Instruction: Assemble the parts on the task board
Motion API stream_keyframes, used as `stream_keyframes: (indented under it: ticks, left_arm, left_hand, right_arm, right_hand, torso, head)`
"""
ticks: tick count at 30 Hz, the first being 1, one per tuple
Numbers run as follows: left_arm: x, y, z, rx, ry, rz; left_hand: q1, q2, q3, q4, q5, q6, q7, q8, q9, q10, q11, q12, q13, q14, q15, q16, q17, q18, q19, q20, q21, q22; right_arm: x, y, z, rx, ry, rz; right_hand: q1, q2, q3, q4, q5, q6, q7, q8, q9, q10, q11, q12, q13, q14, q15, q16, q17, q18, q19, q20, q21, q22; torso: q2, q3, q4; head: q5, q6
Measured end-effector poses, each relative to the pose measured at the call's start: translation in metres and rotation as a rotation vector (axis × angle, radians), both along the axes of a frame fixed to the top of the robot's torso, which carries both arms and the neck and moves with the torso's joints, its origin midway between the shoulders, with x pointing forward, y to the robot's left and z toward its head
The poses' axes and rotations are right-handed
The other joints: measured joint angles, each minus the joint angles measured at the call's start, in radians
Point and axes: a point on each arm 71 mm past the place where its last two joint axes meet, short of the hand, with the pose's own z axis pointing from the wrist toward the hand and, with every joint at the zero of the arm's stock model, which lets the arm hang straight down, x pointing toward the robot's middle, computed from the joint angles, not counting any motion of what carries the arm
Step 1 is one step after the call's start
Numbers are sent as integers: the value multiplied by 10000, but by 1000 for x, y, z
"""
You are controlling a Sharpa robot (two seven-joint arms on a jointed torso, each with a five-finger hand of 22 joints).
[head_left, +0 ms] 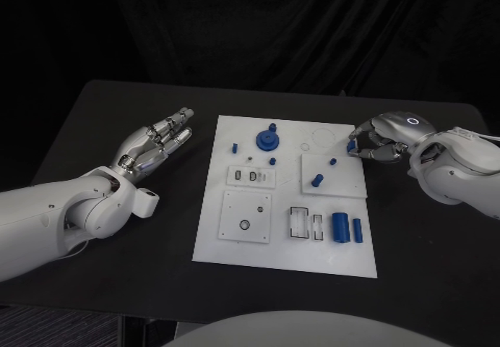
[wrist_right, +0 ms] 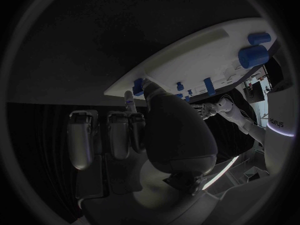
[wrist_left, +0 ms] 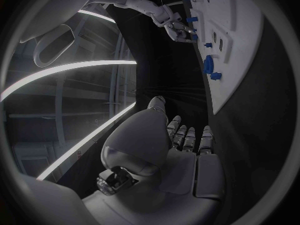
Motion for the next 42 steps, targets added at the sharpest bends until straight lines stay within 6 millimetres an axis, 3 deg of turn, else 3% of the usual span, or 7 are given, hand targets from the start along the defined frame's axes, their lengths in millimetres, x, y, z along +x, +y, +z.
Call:
stream_keyframes:
  ticks: [8,16,21,24,35,42]
  left_arm:
    - [0,0,0,4,5,1]
    - [0,1,-1,8,12,5]
    - [1,1,-1,11,15,9]
    - [1,1,-1,12,18,9]
    - [1,2,-1,15,32,10]
    - [1,3,-2,18,44,17]
  left_hand:
    - [0,0,28,-28,0,0,0,0,0,33,33,0,0,0,0,0,-7,-1,-36,35,0,0]
    - [0,0,27,-28,0,0,0,0,0,34,33,0,0,0,0,0,-7,0,-36,35,0,1]
    - [0,0,28,-28,0,0,0,0,0,34,33,0,0,0,-1,0,-6,1,-37,35,0,0]
    - [0,0,28,-28,0,0,0,0,0,34,33,0,0,0,-1,0,-5,0,-36,35,0,0]
    - [0,0,27,-28,0,0,0,0,0,34,33,0,0,0,-1,0,-2,0,-36,35,0,0]
    - [0,0,27,-27,0,0,0,0,-1,34,32,0,0,0,-1,0,0,0,-37,35,0,1]
  right_arm:
    - [1,1,0,-10,3,9]
    - [1,1,-1,-13,4,17]
    - [1,3,-1,-12,5,39]
    - [2,3,-1,-12,5,50]
    - [0,3,0,49,-59,82]
    - [-11,12,6,360,-249,377]
  right_hand:
    - [43,43,-55,-55,0,556,-18,267,199,-38,36,0,0,0,0,0,0,-1,10,10,0,0]
    - [64,147,-83,-83,201,684,-72,305,302,-38,35,0,-1,0,0,0,0,-1,10,10,0,-1]
    - [123,206,-53,-169,589,808,-123,354,423,-39,35,0,-1,0,0,0,0,-1,10,9,0,-1]
    - [172,255,27,-249,1037,880,-195,403,529,-29,24,0,-1,0,0,0,0,-1,10,10,0,-1]
    - [134,371,222,-448,2125,981,-242,388,771,-37,-48,0,0,0,0,0,0,-1,-27,-27,0,-1]
    - [147,381,261,-512,2285,1098,-274,477,874,-4,-81,0,-1,0,0,0,0,-1,11,-64,0,-2]
  torso:
    - [0,0,-4]
    - [0,-1,-8]
    - [-2,-3,-5]
    - [-2,-5,-6]
    - [-2,0,-8]
    - [-1,0,-12]
  head:
    - [6,-28]
    - [12,-58]
    - [17,-79]
    - [25,-81]
    - [104,-107]
    - [142,-108]
